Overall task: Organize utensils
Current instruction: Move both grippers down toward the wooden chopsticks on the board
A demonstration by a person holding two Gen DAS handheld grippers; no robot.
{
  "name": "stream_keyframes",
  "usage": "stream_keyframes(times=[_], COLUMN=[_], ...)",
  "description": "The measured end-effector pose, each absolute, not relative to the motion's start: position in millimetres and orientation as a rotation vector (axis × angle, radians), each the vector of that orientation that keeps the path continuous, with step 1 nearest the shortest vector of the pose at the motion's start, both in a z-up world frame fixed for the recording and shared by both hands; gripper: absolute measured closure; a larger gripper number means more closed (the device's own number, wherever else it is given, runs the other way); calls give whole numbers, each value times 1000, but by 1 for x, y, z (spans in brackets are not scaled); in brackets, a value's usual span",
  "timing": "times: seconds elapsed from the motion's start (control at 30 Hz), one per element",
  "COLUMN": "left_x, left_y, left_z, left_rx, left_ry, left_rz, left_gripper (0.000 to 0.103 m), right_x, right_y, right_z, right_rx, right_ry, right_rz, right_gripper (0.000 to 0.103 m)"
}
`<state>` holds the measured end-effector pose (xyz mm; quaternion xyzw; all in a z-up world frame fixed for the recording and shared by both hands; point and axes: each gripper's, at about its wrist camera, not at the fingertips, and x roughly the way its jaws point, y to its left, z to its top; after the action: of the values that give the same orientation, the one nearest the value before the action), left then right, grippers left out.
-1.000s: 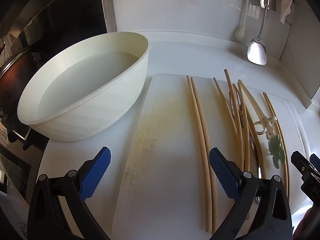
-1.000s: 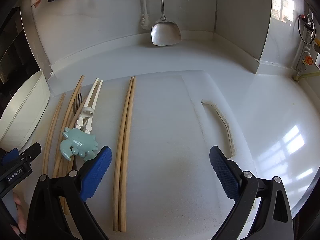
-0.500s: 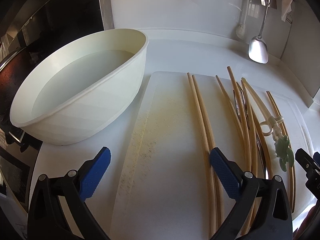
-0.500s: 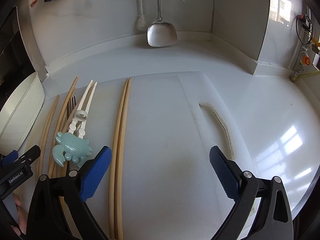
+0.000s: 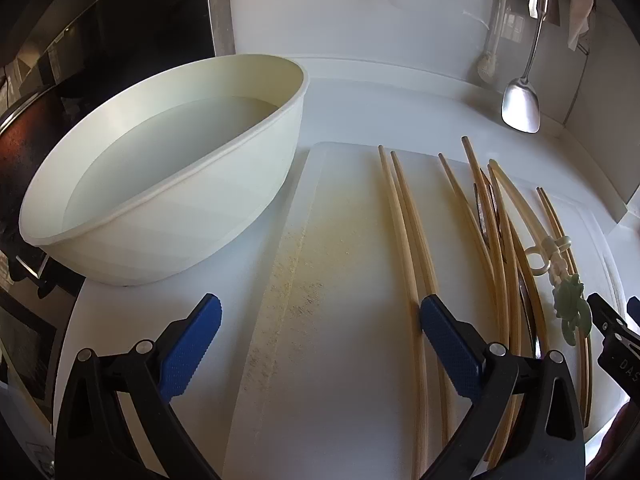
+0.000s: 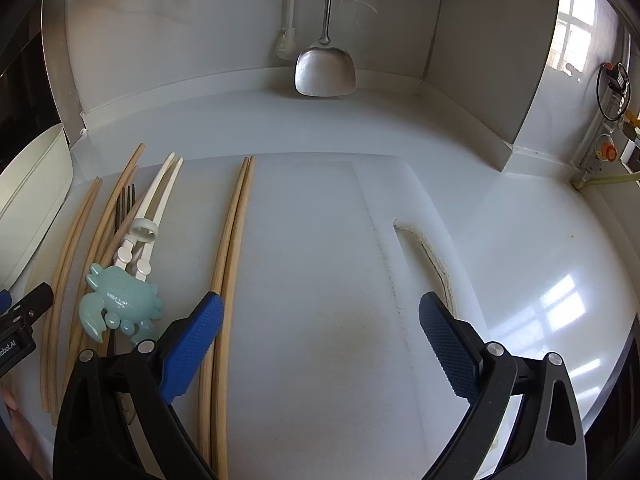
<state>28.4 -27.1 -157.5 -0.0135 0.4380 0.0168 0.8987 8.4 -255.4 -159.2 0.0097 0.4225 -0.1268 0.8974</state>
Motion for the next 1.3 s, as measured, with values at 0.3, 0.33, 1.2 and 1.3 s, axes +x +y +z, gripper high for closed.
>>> stream_keyframes(times=[0.3,0.33,1.2,1.3], left_x=[33,33,25,24], left_y=[-29,-29,-27,-27], left_z=[-161,-162,-163,-160], left_rx=[-50,-56,-121,-102], left_ry=[925,925,931,917], left_rz=[50,51,24,39], left_gripper=[5,5,21,29], right_x=[8,9,15,15], right_y=[-246,-246,-227,-223], right_z=[-160,-160,-160,-160], right_rx=[-76,-75,-52,-72], right_ry=[851,852,866,864], right_rz=[-267,-266,-99,-87], right_gripper=[9,9,63,68])
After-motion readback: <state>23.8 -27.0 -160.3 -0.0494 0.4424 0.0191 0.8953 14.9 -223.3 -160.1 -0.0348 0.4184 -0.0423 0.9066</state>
